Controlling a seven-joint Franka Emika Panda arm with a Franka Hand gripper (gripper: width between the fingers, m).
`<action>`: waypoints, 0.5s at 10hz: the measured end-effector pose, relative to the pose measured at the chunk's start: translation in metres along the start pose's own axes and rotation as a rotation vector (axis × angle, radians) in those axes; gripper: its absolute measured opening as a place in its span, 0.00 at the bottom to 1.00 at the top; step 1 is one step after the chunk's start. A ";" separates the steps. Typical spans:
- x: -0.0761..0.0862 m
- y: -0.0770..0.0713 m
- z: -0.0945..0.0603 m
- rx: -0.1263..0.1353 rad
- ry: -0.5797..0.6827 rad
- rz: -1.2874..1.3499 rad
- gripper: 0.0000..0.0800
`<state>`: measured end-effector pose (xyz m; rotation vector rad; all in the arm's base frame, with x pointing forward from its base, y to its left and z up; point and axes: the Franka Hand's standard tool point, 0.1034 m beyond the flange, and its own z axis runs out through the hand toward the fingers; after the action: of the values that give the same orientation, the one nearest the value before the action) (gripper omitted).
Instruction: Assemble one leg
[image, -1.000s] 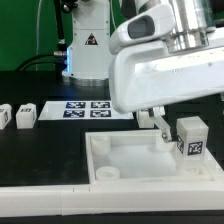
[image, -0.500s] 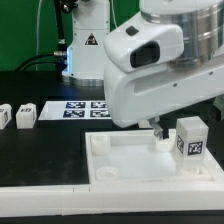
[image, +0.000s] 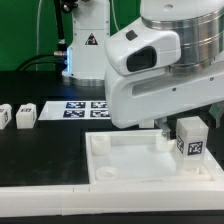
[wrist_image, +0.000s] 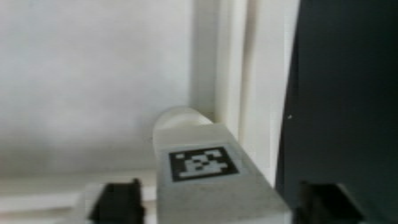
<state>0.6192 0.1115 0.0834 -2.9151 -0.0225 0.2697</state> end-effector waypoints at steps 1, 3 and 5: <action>0.000 0.002 0.000 -0.001 0.000 0.061 0.38; 0.000 0.001 0.001 -0.002 0.003 0.289 0.38; 0.000 0.001 0.002 0.006 0.042 0.492 0.38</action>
Offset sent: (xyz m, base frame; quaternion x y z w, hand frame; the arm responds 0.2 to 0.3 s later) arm -0.0099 -0.0020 -0.0058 -0.0132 0.0435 0.2958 0.9542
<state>0.6191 0.1115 0.0811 -2.8738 0.7051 0.2818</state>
